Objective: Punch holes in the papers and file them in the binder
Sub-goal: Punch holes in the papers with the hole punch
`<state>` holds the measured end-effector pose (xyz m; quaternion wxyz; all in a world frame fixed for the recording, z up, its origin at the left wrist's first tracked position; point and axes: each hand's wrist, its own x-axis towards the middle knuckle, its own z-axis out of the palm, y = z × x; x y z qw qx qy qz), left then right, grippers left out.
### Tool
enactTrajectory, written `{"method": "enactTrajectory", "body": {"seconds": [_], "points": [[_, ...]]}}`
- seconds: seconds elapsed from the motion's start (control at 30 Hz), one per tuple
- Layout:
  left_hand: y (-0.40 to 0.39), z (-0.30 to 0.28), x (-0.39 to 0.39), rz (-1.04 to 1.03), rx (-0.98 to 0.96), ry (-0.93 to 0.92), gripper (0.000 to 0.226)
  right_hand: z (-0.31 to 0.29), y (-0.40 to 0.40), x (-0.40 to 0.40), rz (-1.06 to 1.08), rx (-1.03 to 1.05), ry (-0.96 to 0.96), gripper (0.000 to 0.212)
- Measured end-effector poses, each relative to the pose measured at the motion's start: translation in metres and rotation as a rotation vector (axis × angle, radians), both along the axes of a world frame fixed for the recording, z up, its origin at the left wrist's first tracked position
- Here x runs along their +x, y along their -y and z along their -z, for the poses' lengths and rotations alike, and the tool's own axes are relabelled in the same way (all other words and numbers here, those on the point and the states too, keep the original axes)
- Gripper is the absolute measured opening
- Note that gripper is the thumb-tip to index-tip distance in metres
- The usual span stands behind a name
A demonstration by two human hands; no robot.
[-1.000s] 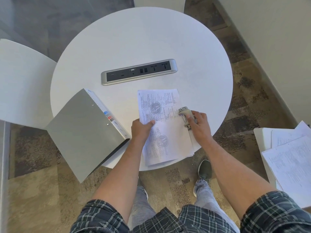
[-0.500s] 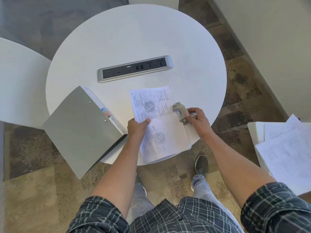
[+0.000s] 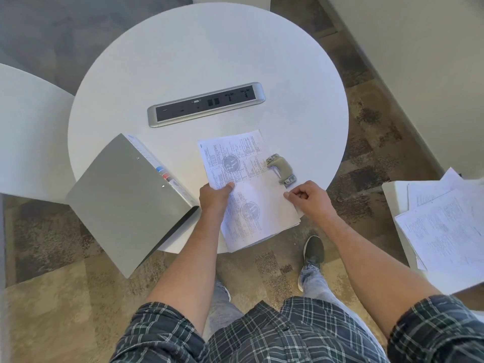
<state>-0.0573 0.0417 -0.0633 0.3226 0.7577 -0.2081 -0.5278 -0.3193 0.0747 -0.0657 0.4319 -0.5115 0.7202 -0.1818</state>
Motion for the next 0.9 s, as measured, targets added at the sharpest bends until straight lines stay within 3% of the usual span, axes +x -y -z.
{"method": "enactTrajectory", "body": {"seconds": [0.17,0.3,0.5,0.63,0.83,0.9], "points": [[-0.003,-0.001,0.0,-0.026,0.019,-0.062,0.033,0.0,0.004,0.0,-0.043,0.03,-0.014,0.013],[-0.009,-0.001,0.003,-0.054,0.019,-0.181,0.029,-0.005,0.004,0.002,-0.043,0.02,-0.035,0.017],[-0.037,-0.002,-0.003,-0.041,-0.012,-0.25,0.05,-0.004,0.008,0.002,-0.029,0.035,-0.065,0.019],[-0.052,0.003,-0.015,-0.059,0.002,-0.249,0.038,-0.002,0.009,-0.001,0.003,0.049,-0.014,0.016],[-0.053,0.001,-0.02,-0.085,-0.004,-0.22,0.032,0.002,0.006,-0.003,0.068,0.027,0.101,0.067],[-0.053,0.001,-0.021,-0.094,-0.01,-0.218,0.032,0.002,0.006,-0.003,0.06,0.034,0.091,0.071]]}}
